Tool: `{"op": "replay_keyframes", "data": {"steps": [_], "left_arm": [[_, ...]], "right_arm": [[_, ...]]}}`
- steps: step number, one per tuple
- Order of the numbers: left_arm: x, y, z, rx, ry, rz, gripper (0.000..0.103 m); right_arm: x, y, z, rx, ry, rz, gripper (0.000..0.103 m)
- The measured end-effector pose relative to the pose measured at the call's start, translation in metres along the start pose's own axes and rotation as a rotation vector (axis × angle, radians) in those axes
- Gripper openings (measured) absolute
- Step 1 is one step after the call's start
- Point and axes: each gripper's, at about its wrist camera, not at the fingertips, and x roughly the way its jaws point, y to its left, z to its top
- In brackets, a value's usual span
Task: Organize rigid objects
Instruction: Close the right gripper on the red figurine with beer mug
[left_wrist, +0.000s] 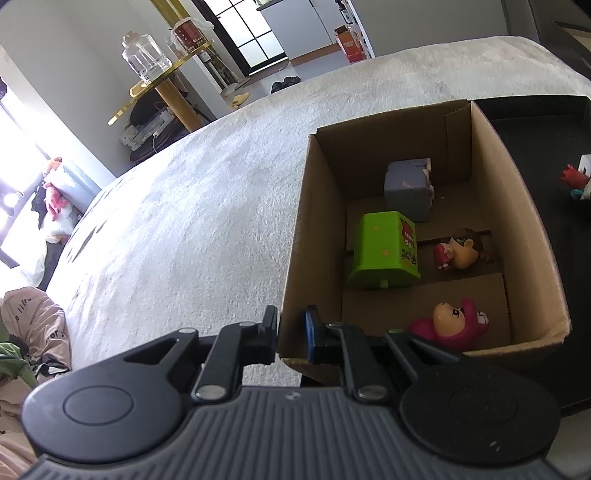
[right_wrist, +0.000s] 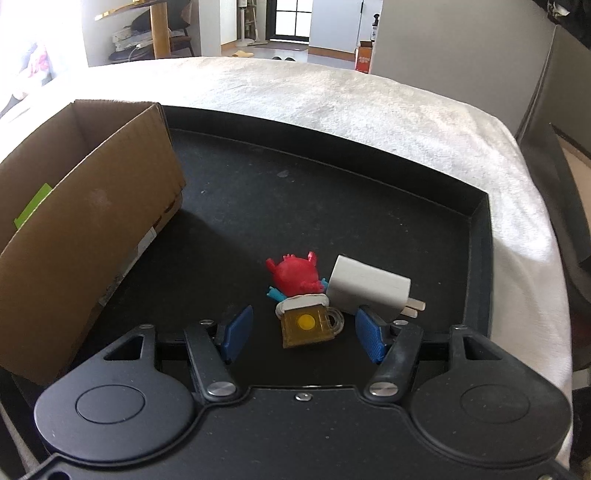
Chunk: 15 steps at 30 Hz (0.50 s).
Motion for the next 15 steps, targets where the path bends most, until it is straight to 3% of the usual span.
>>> {"op": "replay_keyframes", "data": {"steps": [13,15], "left_arm": [[0.0001,-0.0042,0.0003,0.021,-0.005,0.019,0.014],[0.0002,-0.0037,0.0001,0.02,-0.005,0.018,0.014]], "right_arm": [[0.006,-0.005,0.0033,-0.022,-0.027,0.055,0.06],[0.0067,-0.0054,0.0041,-0.037,-0.027,0.062,0.057]]}}
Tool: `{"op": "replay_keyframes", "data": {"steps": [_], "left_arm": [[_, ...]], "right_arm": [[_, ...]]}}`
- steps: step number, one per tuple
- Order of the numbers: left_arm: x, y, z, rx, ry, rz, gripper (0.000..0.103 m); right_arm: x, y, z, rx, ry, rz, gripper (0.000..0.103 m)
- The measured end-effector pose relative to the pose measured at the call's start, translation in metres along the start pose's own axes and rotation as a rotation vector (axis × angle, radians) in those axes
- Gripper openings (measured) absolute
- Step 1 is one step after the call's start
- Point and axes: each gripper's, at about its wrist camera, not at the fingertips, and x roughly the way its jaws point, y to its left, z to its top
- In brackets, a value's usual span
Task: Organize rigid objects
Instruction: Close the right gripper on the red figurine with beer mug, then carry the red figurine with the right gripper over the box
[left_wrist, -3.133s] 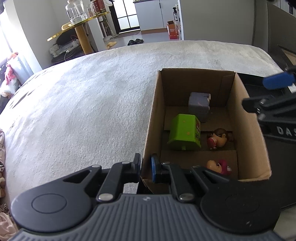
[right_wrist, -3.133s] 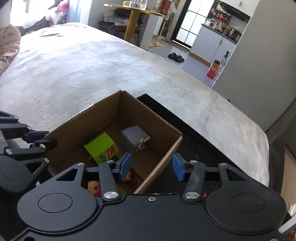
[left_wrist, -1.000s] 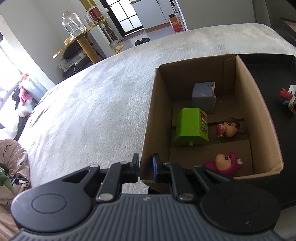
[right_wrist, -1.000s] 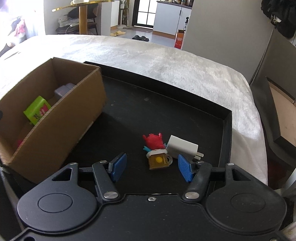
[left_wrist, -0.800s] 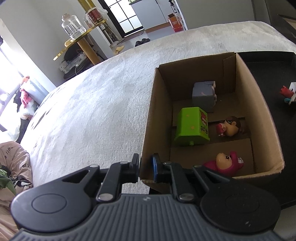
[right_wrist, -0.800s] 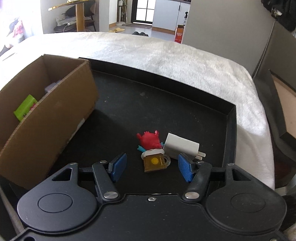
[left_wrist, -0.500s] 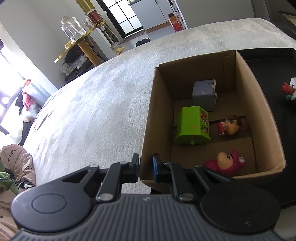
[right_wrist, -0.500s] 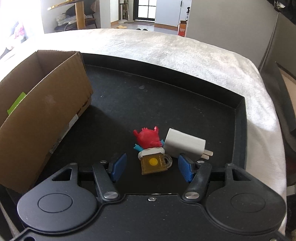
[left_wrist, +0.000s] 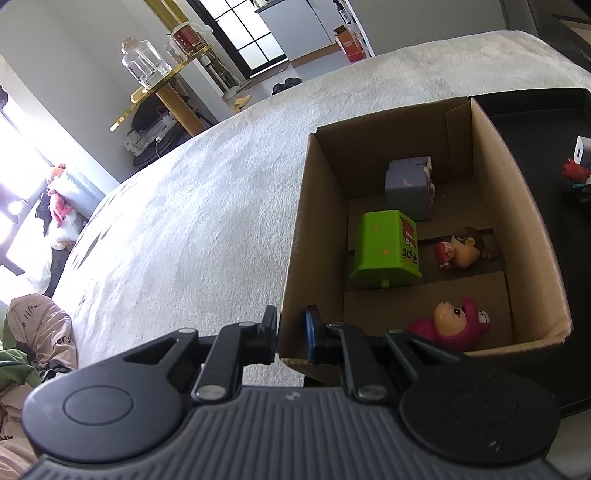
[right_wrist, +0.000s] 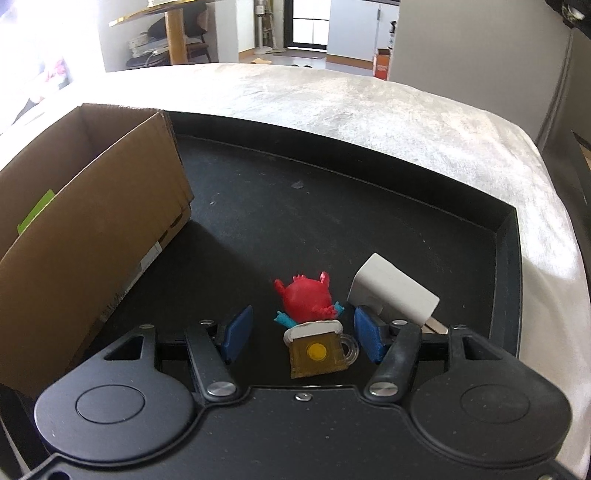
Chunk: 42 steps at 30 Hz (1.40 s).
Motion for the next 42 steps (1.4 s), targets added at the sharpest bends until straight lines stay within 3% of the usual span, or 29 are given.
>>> {"op": "replay_keyframes", "data": {"steps": [3,25,42], "left_arm": [[0.0,0.0,0.0,0.001,0.0,0.001,0.014],[-0.001,0.005,0.0,-0.023,0.0,-0.022,0.014],[-0.001,0.018,-0.001,-0.086,-0.011,-0.087,0.012]], "right_arm": [[0.0,-0.001,0.002,-0.013,0.002,0.004,0.039],[-0.062,0.024,0.01,-0.061,-0.058,-0.043,0.039],[-0.105,0.072,0.047,-0.147,-0.14,-0.043,0.039]]}}
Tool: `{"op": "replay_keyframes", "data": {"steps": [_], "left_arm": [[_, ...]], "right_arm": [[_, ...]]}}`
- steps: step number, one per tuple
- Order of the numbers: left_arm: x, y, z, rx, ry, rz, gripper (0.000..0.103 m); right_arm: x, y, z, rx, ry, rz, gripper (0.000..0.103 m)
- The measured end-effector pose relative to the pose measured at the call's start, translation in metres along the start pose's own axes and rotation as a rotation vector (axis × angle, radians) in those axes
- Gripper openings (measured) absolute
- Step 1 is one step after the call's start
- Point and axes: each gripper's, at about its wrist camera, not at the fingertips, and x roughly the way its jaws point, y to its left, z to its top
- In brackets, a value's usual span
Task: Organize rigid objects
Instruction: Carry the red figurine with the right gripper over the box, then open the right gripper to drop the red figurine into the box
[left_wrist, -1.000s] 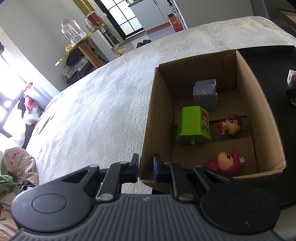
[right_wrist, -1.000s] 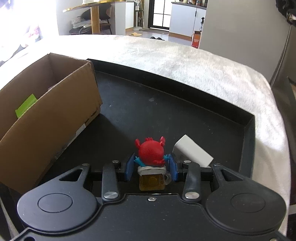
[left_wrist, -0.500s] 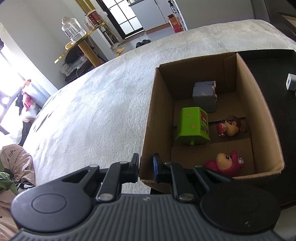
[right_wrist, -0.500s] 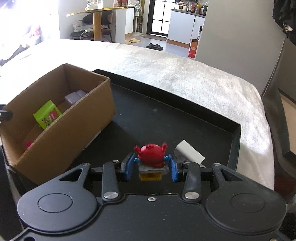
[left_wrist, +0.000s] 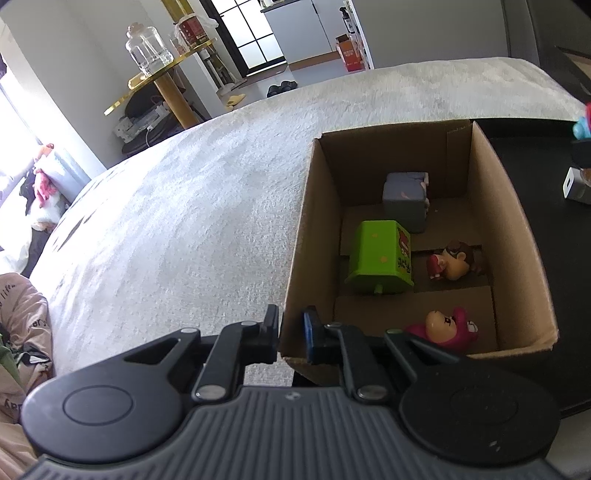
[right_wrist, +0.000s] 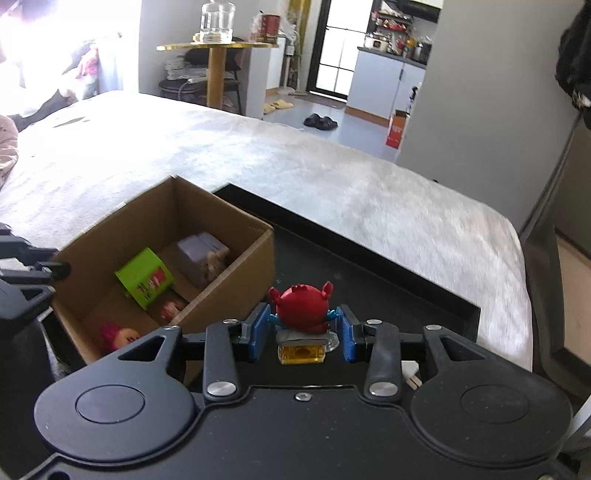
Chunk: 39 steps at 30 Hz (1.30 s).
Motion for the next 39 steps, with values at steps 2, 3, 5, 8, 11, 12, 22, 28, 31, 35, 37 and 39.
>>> {"op": "replay_keyframes", "data": {"steps": [2,3,5,8,11,12,22,28,31,35,37,39], "left_arm": [[0.0,0.001,0.0,-0.009,-0.001,-0.008,0.012],[0.0,0.002,0.0,-0.013,-0.003,-0.013,0.012],[-0.001,0.004,-0.001,-0.021,-0.007,-0.022,0.011],[-0.002,0.008,-0.002,-0.036,-0.008,-0.039,0.011],[-0.002,0.01,-0.003,-0.046,-0.008,-0.049,0.011],[-0.002,0.011,-0.003,-0.048,-0.01,-0.051,0.011],[-0.002,0.015,-0.004,-0.063,-0.009,-0.074,0.01],[-0.002,0.017,-0.004,-0.072,-0.009,-0.086,0.01],[-0.001,0.018,-0.004,-0.077,-0.009,-0.092,0.01],[-0.001,0.019,-0.004,-0.078,-0.009,-0.095,0.01],[-0.001,0.019,-0.004,-0.08,-0.008,-0.095,0.01],[-0.001,0.019,-0.005,-0.079,-0.008,-0.099,0.01]], "right_arm": [[-0.001,0.007,0.006,-0.019,-0.007,0.005,0.039],[-0.001,0.01,0.009,-0.028,-0.009,0.007,0.039],[-0.002,0.017,0.014,-0.048,-0.014,0.01,0.039],[-0.003,0.027,0.022,-0.062,-0.02,0.019,0.039],[-0.003,0.038,0.029,-0.09,-0.025,0.021,0.039],[-0.002,0.042,0.031,-0.096,-0.027,0.025,0.039],[0.008,0.068,0.044,-0.144,-0.021,0.046,0.039],[0.013,0.074,0.049,-0.168,-0.02,0.051,0.039],[0.016,0.077,0.052,-0.181,-0.023,0.049,0.039],[0.02,0.078,0.056,-0.189,-0.042,0.012,0.043],[0.021,0.081,0.054,-0.212,-0.057,-0.041,0.054],[0.021,0.08,0.053,-0.219,-0.057,-0.042,0.055]]}}
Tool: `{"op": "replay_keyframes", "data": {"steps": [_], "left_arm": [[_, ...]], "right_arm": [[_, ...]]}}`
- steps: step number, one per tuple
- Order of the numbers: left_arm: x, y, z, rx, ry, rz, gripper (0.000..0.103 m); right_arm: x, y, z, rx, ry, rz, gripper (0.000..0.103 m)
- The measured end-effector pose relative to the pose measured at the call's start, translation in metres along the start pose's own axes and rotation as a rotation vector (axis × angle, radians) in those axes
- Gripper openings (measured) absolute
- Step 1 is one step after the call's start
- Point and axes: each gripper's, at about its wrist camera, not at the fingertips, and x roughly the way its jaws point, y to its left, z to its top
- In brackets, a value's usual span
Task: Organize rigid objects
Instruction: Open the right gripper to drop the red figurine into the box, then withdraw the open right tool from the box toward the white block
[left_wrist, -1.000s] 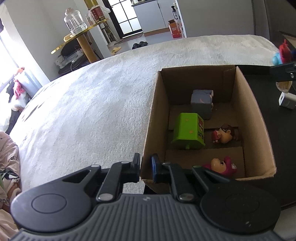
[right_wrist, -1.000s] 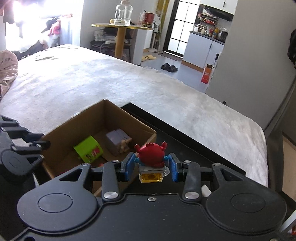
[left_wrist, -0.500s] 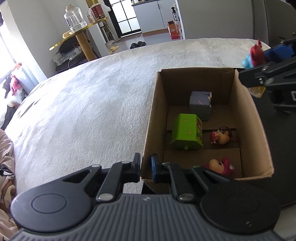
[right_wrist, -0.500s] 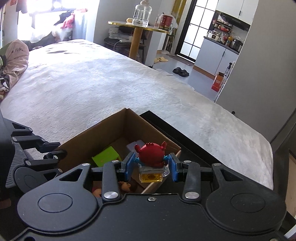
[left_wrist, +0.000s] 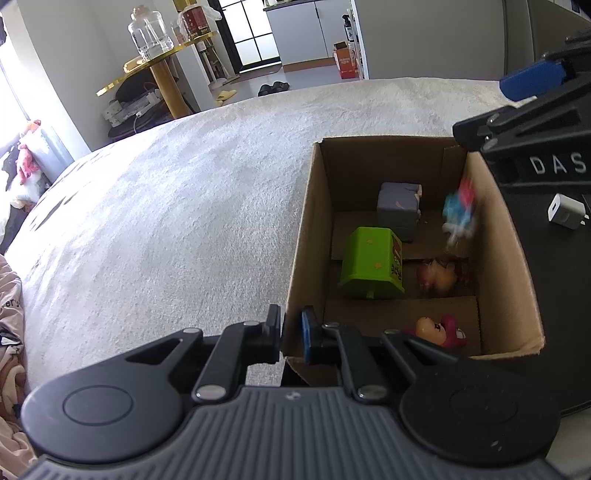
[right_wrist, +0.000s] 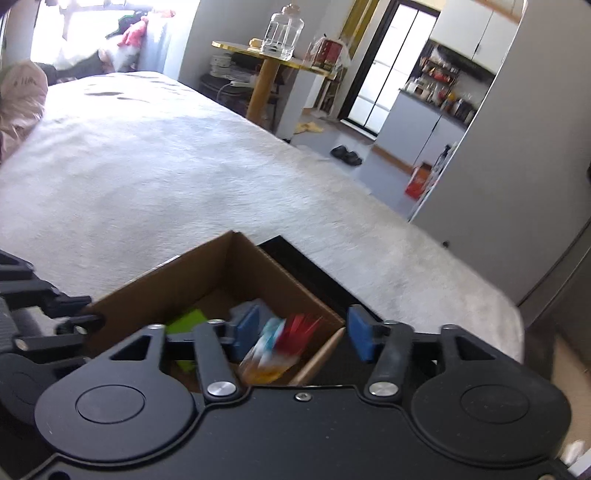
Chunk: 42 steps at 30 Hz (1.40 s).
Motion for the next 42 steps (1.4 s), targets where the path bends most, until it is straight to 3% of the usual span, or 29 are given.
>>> {"op": "replay_keyframes", "data": {"steps": [22,32,42], "left_arm": [[0.0,-0.01,0.002,0.035,-0.002,0.037,0.01],[0.0,-0.007,0.001,0.014,-0.006,0.043,0.01],[0.001,-0.017,0.003,0.055,0.002,0.096,0.012]], "right_arm": [[-0.013,-0.03,-0.054,0.106,0.078,0.025,0.055],[-0.003,-0.058,-0.081,0.174,0.111,-0.005,0.055],[0.006,-0.086,-0.111,0.246,0.135,-0.046,0.059]]}}
